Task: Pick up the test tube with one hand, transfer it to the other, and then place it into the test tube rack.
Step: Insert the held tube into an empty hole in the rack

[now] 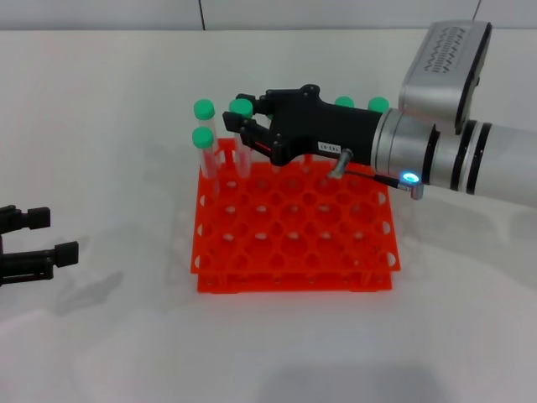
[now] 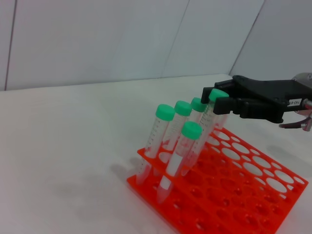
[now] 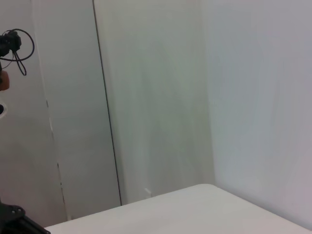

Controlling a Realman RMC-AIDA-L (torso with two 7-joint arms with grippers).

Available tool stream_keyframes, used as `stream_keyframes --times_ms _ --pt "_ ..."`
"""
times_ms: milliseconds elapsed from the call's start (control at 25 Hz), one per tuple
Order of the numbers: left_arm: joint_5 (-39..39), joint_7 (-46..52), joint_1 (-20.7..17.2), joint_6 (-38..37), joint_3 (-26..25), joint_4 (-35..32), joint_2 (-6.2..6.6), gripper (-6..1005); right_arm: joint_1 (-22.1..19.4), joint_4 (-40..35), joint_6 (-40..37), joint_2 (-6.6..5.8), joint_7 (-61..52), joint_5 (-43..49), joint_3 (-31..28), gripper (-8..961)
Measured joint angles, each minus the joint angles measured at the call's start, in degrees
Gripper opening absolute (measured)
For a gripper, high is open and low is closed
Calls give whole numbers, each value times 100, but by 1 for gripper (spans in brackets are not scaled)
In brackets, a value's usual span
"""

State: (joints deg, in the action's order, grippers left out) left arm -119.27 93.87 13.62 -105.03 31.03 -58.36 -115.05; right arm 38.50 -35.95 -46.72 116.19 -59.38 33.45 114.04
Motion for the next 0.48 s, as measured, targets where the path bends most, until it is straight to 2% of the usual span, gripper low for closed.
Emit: stream_keyframes --times_ms 480 --pt "-6 -43 0 0 9 0 0 888 -16 8 10 0 -21 -5 18 265"
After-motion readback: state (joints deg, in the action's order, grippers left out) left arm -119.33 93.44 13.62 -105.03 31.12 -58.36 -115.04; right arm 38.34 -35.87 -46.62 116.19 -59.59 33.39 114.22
